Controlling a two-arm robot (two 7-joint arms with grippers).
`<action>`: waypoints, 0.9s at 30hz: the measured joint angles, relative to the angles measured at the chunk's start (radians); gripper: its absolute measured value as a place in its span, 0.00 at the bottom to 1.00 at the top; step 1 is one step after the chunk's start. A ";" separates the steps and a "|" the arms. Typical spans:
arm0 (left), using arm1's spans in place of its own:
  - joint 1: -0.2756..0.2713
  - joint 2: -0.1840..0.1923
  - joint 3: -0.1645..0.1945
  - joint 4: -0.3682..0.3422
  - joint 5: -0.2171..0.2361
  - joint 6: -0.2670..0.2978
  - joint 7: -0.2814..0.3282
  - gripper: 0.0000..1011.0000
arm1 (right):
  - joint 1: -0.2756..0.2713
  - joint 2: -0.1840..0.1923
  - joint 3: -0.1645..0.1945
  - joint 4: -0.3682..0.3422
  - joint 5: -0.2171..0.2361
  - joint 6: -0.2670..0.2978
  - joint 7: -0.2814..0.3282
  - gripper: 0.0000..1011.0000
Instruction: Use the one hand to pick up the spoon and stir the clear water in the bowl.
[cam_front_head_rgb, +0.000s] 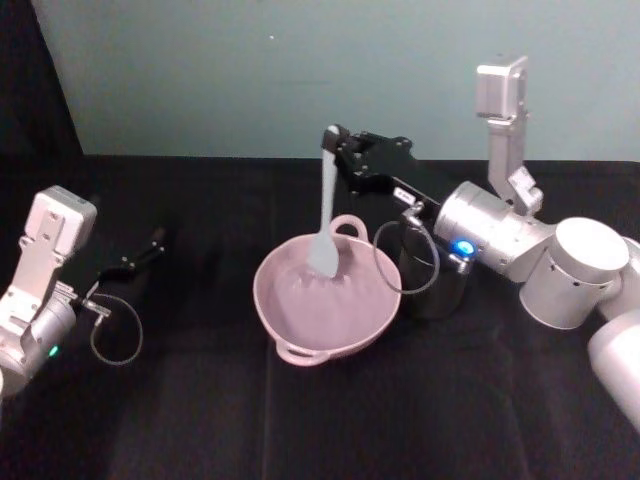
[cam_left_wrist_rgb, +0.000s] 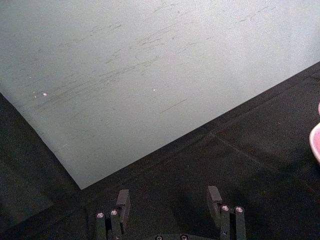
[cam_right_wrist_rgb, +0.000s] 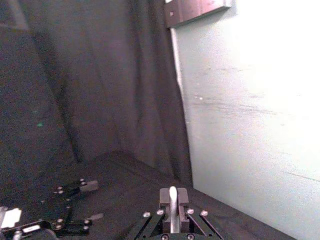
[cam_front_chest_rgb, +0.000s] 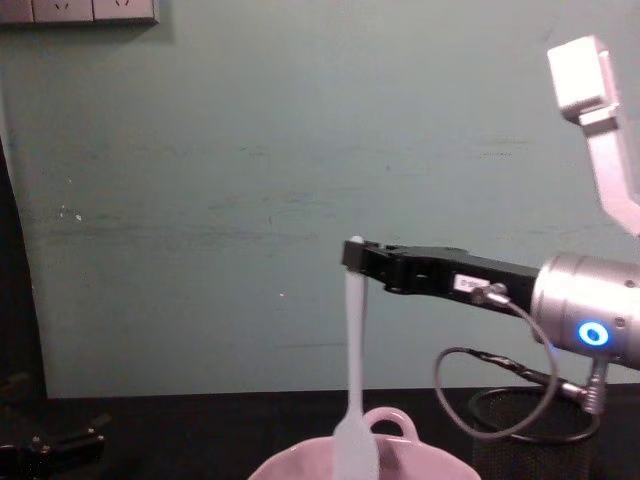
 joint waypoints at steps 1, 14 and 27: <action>0.000 0.000 0.000 0.000 0.000 0.000 0.000 1.00 | -0.003 0.003 0.004 -0.002 0.000 0.000 -0.001 0.09; 0.000 0.000 0.000 0.000 0.000 0.000 0.000 1.00 | -0.102 0.083 0.055 -0.124 0.004 0.016 -0.010 0.09; 0.000 0.000 0.000 0.000 0.000 0.000 0.000 1.00 | -0.162 0.096 0.031 -0.218 0.015 0.028 0.009 0.09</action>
